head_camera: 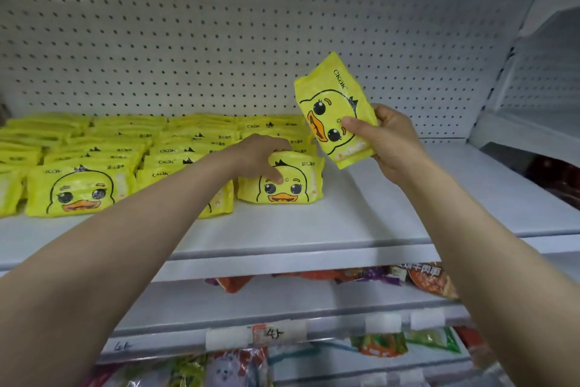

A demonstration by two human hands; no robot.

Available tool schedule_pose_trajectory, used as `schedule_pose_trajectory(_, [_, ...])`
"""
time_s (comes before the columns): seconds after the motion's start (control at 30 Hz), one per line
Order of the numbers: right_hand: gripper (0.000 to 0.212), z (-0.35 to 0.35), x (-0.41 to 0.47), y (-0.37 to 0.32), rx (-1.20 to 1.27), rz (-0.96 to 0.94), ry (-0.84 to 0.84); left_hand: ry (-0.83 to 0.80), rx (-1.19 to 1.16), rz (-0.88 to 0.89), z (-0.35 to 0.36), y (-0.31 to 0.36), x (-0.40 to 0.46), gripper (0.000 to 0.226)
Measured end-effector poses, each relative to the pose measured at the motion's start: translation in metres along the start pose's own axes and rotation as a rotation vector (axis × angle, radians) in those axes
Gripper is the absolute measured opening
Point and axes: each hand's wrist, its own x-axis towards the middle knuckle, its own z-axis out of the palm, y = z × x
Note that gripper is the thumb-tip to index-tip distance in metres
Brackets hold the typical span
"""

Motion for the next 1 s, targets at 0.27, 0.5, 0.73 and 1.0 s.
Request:
schedule_pose_trajectory(0.27, [0.035, -0.005, 0.026, -0.001, -0.088, -0.017, -0.088, 0.143, 0.017, -0.034, 0.011, -0.006, -0.004, 0.073])
schedule_pose_trajectory(0.5, [0.037, 0.000, 0.032, -0.005, -0.304, -0.014, -0.254, 0.439, -0.054, -0.108, 0.000, -0.011, -0.037, 0.052])
schedule_pose_trajectory(0.73, [0.034, 0.027, 0.024, 0.012, -0.624, 0.012, -0.562, 0.778, -0.154, -0.171, -0.011, -0.012, -0.086, 0.035])
schedule_pose_trajectory(1.0, [0.053, 0.061, 0.023, 0.047, -0.788, -0.023, -0.671, 0.532, -0.031, -0.016, 0.026, -0.011, -0.110, 0.060])
